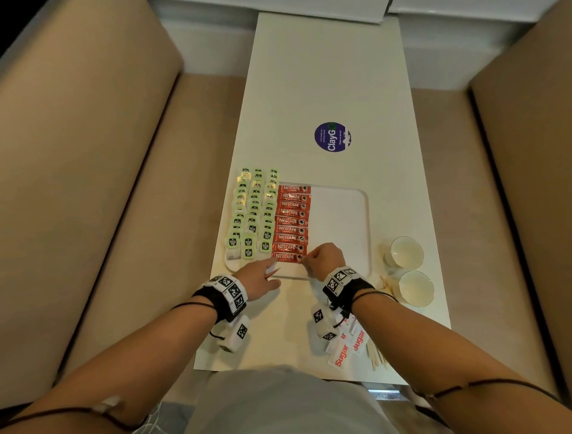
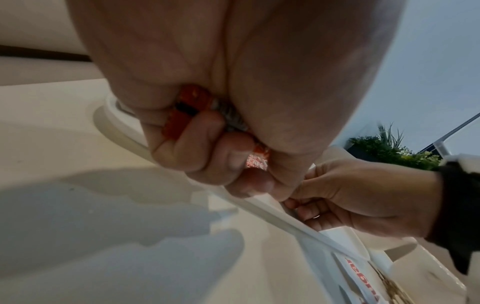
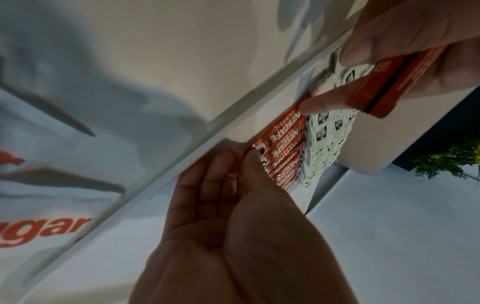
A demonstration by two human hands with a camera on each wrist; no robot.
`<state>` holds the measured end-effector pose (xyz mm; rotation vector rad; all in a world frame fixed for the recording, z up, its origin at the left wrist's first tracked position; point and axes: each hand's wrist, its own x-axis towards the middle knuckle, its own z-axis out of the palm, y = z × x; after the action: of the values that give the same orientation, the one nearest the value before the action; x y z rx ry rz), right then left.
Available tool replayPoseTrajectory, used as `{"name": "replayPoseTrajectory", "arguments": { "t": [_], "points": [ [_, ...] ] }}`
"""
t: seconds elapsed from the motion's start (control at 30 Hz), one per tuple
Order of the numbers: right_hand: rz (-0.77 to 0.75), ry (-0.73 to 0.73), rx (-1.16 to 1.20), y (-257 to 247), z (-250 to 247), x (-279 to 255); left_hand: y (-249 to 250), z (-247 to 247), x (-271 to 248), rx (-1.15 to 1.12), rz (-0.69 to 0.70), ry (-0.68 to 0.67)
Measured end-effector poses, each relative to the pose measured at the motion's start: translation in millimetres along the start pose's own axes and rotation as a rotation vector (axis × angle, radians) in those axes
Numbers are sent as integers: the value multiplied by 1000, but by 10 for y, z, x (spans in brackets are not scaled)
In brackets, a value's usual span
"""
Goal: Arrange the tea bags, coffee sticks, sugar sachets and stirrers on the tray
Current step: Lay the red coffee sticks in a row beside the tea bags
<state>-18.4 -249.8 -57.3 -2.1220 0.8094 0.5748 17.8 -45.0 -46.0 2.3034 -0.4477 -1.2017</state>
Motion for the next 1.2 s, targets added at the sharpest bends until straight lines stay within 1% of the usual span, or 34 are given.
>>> {"name": "replayPoseTrajectory", "arguments": {
  "t": [0.2, 0.27, 0.33, 0.4, 0.43, 0.5, 0.63, 0.73, 0.8, 0.97, 1.2],
  "points": [
    [17, -17, -9, -7, 1, 23, -38, 2, 38, -5, 10, -7],
    [22, 1, -13, -10, -14, 7, -35, 0, 38, -18, 15, -3],
    [-9, 50, -17, -16, -45, -34, -7, -11, 18, -25, 40, 27],
    [-77, 68, -3, -40, -80, -82, 9, -18, 13, -30, 67, 48],
    [-113, 41, 27, -58, -95, -109, 13, -21, 14, -30, 84, 55],
    [-195, -73, 97, -107, -112, -171, 21, -15, 10, -35, 111, 57],
    [-326, -302, 71, -201, -137, -270, 110, -34, 13, -33, 155, 46],
    [-395, -355, 66, -221, -151, -286, 164, -54, 24, -48, 187, 29],
    [-410, -353, 74, -195, -150, -267, 174, -73, 24, -53, 182, 39],
    [-372, -298, 102, -64, -170, -198, 161, -123, 1, -65, 183, 86],
    [-273, -183, 129, 102, -218, -132, 89, -181, 10, -165, 67, 199]
  ]
}}
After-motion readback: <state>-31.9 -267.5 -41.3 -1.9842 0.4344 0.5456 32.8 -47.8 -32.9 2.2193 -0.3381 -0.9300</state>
